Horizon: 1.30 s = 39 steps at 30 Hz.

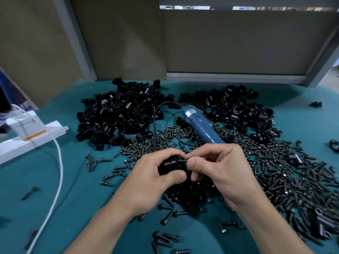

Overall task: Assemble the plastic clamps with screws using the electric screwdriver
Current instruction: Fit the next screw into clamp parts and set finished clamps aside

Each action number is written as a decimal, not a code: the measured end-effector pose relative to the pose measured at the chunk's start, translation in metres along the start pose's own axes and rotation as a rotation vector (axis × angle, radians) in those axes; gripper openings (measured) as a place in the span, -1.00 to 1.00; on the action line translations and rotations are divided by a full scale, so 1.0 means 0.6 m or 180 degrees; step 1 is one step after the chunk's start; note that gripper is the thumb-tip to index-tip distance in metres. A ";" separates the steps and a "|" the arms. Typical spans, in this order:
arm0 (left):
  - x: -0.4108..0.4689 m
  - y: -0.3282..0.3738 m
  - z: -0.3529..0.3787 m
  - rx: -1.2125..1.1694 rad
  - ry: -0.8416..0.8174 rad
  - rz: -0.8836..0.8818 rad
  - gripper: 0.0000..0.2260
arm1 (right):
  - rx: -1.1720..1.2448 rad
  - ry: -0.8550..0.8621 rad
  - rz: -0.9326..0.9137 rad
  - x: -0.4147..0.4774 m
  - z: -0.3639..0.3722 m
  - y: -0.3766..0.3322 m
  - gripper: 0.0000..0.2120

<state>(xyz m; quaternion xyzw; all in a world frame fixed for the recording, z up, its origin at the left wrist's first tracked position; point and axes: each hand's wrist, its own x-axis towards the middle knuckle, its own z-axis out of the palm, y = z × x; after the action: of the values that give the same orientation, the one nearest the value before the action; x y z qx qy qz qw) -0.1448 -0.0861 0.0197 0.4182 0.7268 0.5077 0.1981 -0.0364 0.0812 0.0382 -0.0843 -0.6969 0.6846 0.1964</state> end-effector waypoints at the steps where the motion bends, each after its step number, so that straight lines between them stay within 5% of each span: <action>1: 0.000 0.001 0.001 -0.0019 -0.0040 0.0005 -0.82 | -0.0022 -0.0010 -0.0023 0.000 -0.002 0.000 -0.90; 6: 0.000 -0.002 0.009 0.0101 -0.0267 0.0047 -0.96 | -0.0180 -0.0218 -0.0137 -0.002 -0.004 -0.002 -0.96; 10: -0.003 -0.003 0.006 0.0216 -0.0104 0.0134 -0.63 | -0.0309 -0.0104 -0.0255 0.000 -0.010 -0.003 -0.95; 18: -0.009 -0.003 0.009 0.0394 -0.0071 0.0162 -0.52 | -0.0669 0.0018 -0.0148 -0.001 -0.004 0.008 -0.92; 28: -0.014 -0.010 0.017 0.0809 0.0225 0.0021 -0.70 | -0.0850 0.0456 0.0020 -0.008 0.030 0.030 -0.82; 33: -0.018 -0.004 0.023 0.0920 0.0196 0.0107 -0.87 | -0.2199 0.0621 -0.0329 -0.009 0.043 0.024 -0.43; 39: -0.014 0.002 0.016 0.0940 0.0187 0.0203 -0.73 | -0.1846 -0.0149 -0.0080 -0.008 0.014 0.014 -0.48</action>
<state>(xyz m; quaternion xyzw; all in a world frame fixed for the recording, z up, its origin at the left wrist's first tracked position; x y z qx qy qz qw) -0.1328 -0.0870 0.0155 0.4506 0.7854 0.4133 0.0968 -0.0367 0.0719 0.0295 -0.1124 -0.8689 0.4560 0.1564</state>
